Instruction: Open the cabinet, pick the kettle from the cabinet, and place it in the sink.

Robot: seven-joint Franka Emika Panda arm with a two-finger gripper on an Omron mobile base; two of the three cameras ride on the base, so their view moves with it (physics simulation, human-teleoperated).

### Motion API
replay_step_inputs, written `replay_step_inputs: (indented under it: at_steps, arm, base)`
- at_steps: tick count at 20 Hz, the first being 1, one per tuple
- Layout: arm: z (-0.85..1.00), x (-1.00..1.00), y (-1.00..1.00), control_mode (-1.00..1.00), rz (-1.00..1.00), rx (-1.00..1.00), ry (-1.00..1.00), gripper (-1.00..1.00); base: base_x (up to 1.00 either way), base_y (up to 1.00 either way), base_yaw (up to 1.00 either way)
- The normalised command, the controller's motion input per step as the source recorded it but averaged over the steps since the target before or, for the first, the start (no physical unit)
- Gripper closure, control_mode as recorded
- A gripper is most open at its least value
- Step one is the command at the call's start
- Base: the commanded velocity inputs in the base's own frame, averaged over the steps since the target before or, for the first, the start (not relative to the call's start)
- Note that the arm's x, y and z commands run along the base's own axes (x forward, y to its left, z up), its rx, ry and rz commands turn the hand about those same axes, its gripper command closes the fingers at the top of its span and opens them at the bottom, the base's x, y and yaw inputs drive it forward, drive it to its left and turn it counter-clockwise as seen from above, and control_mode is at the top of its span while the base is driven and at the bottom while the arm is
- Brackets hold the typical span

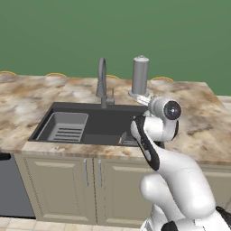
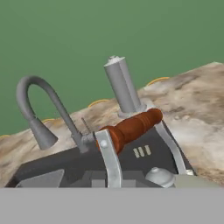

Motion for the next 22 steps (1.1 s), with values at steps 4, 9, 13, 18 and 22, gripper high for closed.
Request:
replay_step_inputs:
  at_steps: [4, 9, 13, 18, 22]
  arm:
    - [0.00, 0.22, 0.14, -1.00, -0.30, -0.15, 0.08, 1.00]
    - [0.03, 0.16, 0.08, -1.00, -0.36, -0.13, 0.12, 1.00]
    - [0.03, 0.05, 0.08, -1.00, -0.30, -0.07, 0.05, 1.00]
    - [0.05, 0.13, 0.16, -1.00, -0.20, -0.03, 0.00, 1.00]
    - [0.01, 0.19, 0.04, -1.00, -0.13, -0.02, 0.00, 1.00]
  base:
    - [0.00, 0.00, 0.00]
    - [0.00, 0.00, 0.00]
    - [0.00, 0.00, 0.00]
    - [0.00, 0.00, 0.00]
    - [0.00, 0.00, 0.00]
